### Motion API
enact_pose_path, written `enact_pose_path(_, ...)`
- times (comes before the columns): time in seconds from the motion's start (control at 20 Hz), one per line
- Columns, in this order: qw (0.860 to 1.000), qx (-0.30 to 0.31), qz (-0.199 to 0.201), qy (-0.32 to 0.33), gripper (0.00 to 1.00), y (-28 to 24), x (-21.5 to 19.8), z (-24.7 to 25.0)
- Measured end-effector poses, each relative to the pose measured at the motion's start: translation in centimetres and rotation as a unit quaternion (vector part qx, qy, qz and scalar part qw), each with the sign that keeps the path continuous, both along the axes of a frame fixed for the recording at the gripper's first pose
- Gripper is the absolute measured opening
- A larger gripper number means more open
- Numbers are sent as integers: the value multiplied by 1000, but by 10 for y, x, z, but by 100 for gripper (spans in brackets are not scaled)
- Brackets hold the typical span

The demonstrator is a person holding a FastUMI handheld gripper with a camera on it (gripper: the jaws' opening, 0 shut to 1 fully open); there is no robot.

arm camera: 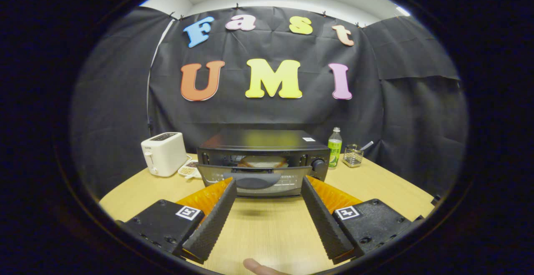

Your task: Open the toaster oven, put the food inside, and close the toaster oven door.

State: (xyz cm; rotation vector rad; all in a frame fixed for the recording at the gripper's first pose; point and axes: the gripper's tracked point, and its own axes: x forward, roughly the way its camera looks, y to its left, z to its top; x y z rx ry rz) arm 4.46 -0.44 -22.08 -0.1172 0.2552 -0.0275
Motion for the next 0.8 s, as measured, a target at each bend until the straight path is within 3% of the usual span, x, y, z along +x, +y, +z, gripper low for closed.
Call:
enact_pose_path(0.2,1000,4,17,-7,100,-1,-29,26)
enact_pose_path(0.8,998,-1,17,-52,100,-16,-113,110)
